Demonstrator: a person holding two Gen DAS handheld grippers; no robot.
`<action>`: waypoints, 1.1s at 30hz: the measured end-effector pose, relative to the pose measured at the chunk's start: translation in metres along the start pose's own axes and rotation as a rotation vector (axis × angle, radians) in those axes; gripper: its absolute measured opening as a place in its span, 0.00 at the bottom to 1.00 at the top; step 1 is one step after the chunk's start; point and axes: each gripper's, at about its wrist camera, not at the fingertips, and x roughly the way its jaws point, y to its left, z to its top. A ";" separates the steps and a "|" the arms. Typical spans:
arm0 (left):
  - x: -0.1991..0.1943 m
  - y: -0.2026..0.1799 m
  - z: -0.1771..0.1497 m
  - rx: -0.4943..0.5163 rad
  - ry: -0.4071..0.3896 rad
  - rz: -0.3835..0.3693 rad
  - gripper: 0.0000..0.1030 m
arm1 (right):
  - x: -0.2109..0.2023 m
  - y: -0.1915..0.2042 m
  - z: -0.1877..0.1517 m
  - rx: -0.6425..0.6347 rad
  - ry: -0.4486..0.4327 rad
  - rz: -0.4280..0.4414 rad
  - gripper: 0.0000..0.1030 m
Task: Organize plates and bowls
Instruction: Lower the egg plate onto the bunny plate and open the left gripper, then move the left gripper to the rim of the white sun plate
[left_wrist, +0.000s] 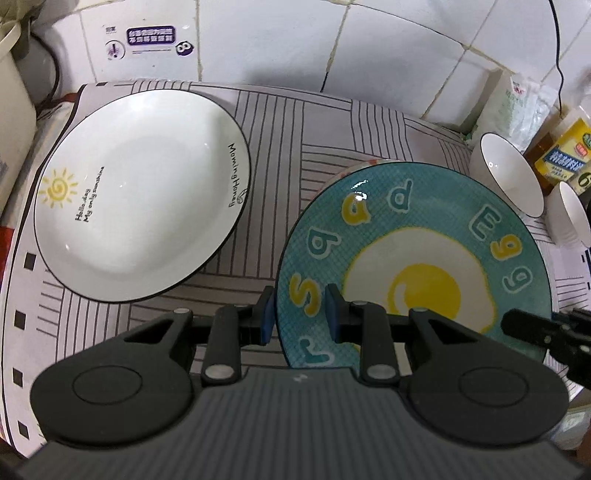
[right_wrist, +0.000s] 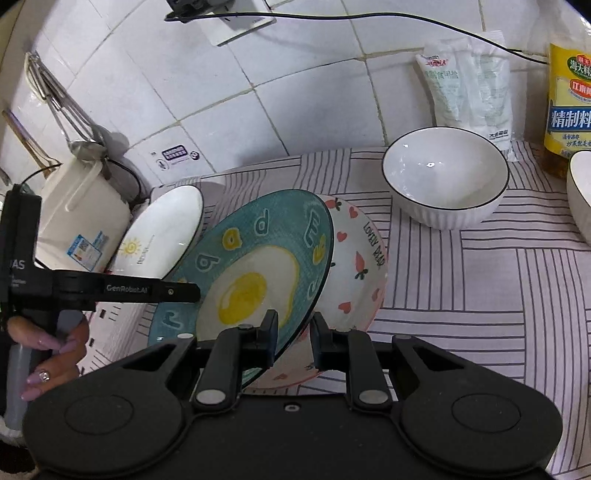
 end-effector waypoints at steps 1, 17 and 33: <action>0.001 -0.001 0.000 0.009 0.000 0.004 0.25 | 0.001 0.001 0.000 -0.007 0.004 -0.012 0.21; 0.007 -0.003 -0.008 -0.044 0.014 -0.038 0.20 | 0.017 0.013 -0.008 -0.151 -0.015 -0.229 0.27; -0.014 -0.015 -0.017 -0.019 0.044 0.015 0.20 | 0.015 0.026 -0.017 -0.233 -0.082 -0.383 0.36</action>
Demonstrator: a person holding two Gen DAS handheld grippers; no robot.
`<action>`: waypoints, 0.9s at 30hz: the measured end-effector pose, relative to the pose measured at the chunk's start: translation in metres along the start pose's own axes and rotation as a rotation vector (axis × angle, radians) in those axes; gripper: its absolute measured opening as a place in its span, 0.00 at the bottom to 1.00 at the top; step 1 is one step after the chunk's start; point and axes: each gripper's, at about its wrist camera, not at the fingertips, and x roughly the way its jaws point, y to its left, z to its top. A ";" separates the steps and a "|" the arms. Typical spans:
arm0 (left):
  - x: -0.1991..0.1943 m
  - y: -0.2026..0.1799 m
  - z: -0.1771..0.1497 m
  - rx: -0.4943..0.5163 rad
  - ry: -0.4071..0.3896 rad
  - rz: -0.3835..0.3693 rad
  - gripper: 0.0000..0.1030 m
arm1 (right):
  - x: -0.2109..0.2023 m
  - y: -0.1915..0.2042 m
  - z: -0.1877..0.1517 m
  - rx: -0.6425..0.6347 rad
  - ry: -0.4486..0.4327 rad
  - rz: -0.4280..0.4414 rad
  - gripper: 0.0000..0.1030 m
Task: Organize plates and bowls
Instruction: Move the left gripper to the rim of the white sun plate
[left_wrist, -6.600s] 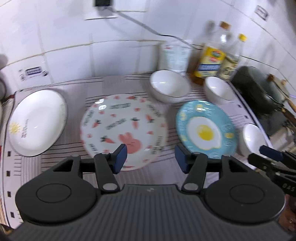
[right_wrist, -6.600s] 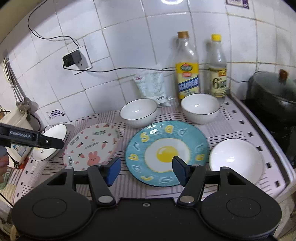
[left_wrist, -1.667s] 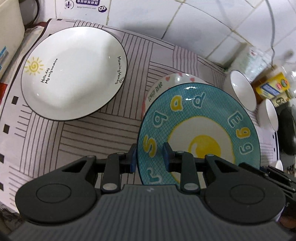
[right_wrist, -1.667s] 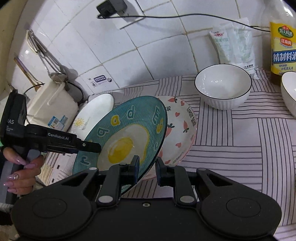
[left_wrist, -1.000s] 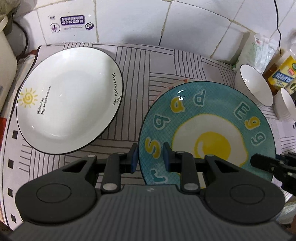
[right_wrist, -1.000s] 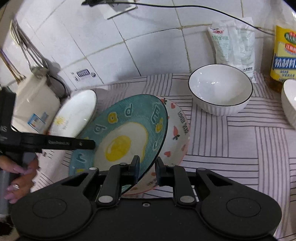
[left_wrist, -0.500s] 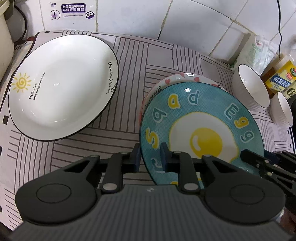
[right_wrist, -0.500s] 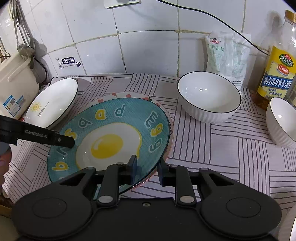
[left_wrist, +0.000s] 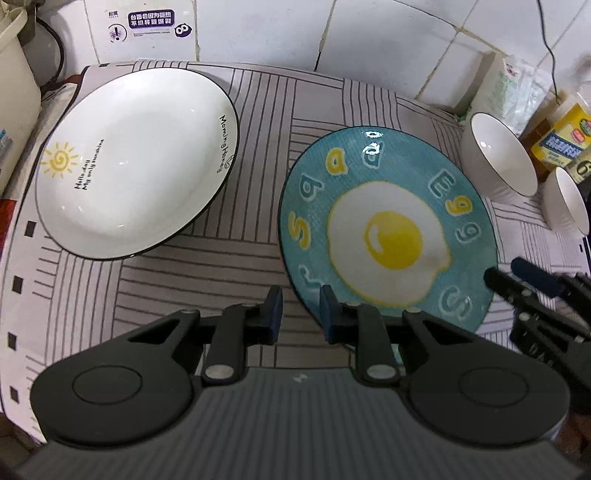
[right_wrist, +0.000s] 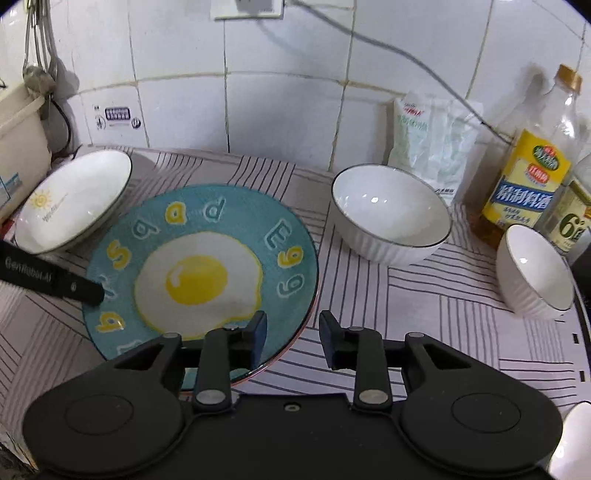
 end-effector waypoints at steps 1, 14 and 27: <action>-0.004 -0.001 -0.001 0.002 0.000 0.005 0.20 | -0.005 0.000 0.001 0.004 -0.002 0.001 0.37; -0.064 0.026 -0.022 -0.019 -0.048 0.021 0.41 | -0.067 0.019 0.014 -0.012 -0.052 0.078 0.47; -0.142 0.082 -0.029 -0.088 -0.209 0.042 0.50 | -0.121 0.054 0.030 -0.013 -0.159 0.269 0.63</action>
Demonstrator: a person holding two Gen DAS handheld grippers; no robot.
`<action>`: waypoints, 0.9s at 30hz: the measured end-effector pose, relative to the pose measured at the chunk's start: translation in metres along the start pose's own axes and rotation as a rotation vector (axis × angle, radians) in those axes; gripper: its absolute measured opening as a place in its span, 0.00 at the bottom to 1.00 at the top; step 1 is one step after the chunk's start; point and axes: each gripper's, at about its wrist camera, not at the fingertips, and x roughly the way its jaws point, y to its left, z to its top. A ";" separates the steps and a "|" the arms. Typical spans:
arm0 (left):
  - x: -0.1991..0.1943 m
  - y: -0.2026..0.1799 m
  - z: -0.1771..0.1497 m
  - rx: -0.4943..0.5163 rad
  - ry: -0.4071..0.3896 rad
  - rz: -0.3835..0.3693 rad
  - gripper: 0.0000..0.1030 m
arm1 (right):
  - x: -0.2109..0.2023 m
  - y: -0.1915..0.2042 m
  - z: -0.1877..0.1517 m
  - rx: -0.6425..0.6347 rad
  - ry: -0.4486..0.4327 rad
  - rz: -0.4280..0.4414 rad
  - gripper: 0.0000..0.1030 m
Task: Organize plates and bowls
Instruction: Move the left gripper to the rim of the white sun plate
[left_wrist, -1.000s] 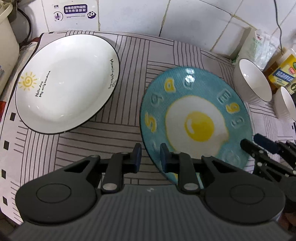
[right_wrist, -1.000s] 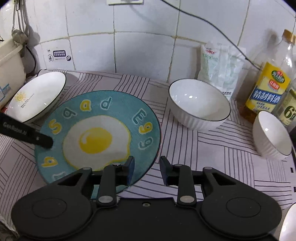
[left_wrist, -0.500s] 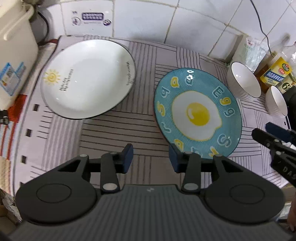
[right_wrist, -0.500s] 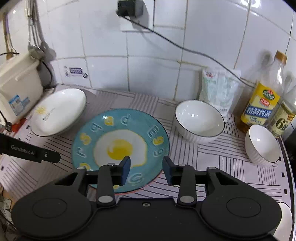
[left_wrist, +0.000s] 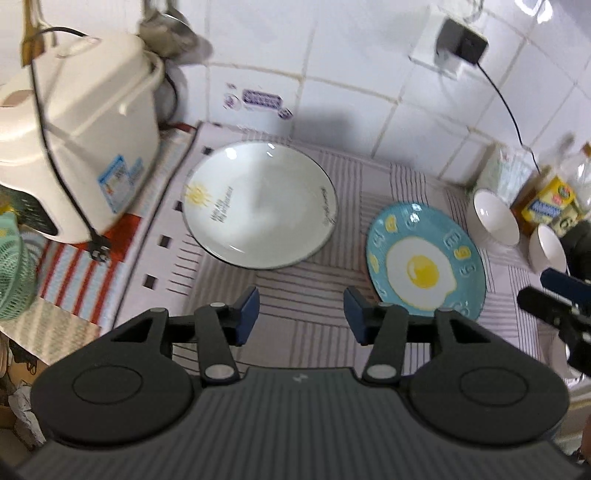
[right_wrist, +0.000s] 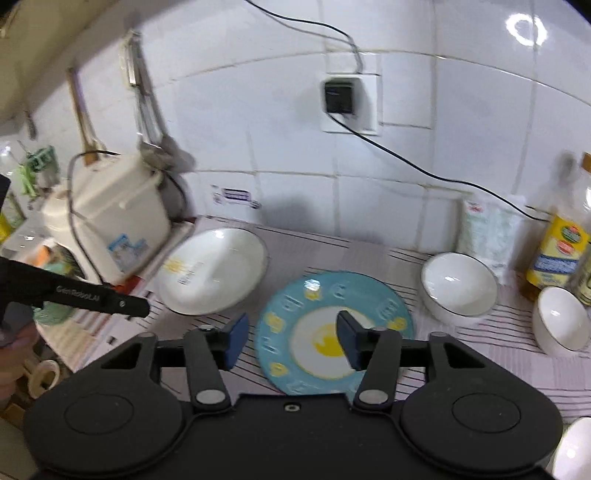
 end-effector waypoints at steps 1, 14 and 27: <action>-0.002 0.005 0.001 -0.010 -0.013 0.002 0.53 | 0.000 0.004 0.000 -0.005 -0.007 0.011 0.63; 0.012 0.057 0.011 -0.119 -0.114 0.062 0.76 | 0.076 0.034 0.012 0.008 -0.068 0.202 0.67; 0.095 0.083 0.021 -0.113 -0.114 0.117 0.86 | 0.199 0.021 0.038 -0.014 0.047 0.266 0.66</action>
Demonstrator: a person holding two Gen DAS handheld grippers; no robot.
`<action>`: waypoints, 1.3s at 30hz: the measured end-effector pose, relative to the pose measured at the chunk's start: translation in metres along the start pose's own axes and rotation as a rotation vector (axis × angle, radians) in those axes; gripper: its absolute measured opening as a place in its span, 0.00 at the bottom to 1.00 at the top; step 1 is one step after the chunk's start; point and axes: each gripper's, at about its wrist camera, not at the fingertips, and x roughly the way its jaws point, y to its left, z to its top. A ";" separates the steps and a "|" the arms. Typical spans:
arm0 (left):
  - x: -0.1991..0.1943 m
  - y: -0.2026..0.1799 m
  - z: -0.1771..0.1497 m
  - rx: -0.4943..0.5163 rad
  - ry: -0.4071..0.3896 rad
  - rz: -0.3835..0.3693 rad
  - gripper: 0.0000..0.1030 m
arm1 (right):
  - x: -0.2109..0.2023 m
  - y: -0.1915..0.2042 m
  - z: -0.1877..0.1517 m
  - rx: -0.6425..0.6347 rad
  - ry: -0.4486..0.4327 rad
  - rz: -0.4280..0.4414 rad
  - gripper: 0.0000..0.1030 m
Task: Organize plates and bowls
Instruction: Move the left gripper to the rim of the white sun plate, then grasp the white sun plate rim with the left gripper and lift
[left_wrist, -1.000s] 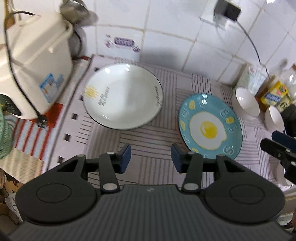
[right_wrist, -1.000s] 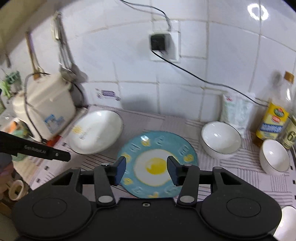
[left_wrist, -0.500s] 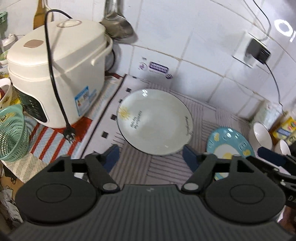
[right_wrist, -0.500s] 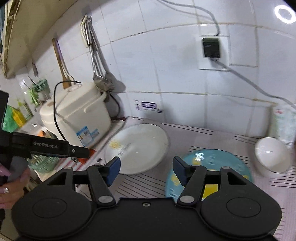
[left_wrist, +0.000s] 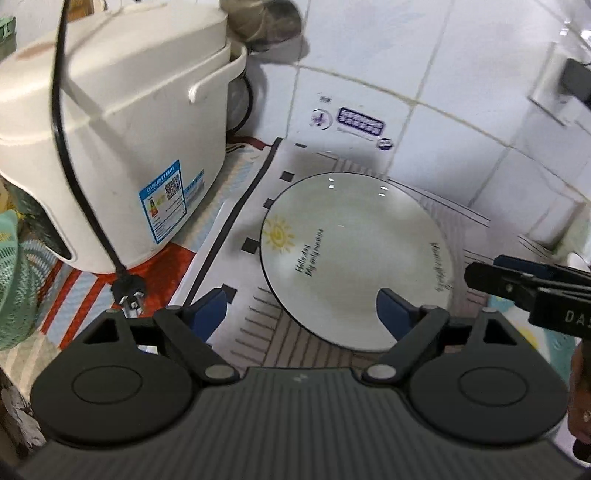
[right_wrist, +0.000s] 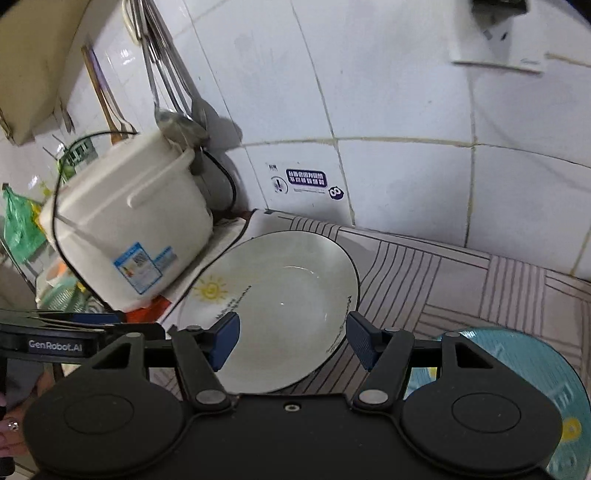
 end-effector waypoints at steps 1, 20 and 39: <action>0.007 0.001 0.001 -0.002 -0.003 -0.004 0.86 | 0.005 -0.003 0.001 -0.001 0.001 -0.006 0.66; 0.075 0.015 0.010 0.030 0.017 0.121 0.39 | 0.068 -0.034 0.007 0.107 0.137 -0.014 0.31; 0.076 0.019 0.012 -0.152 0.102 0.014 0.18 | 0.083 -0.039 -0.001 0.094 0.143 0.005 0.22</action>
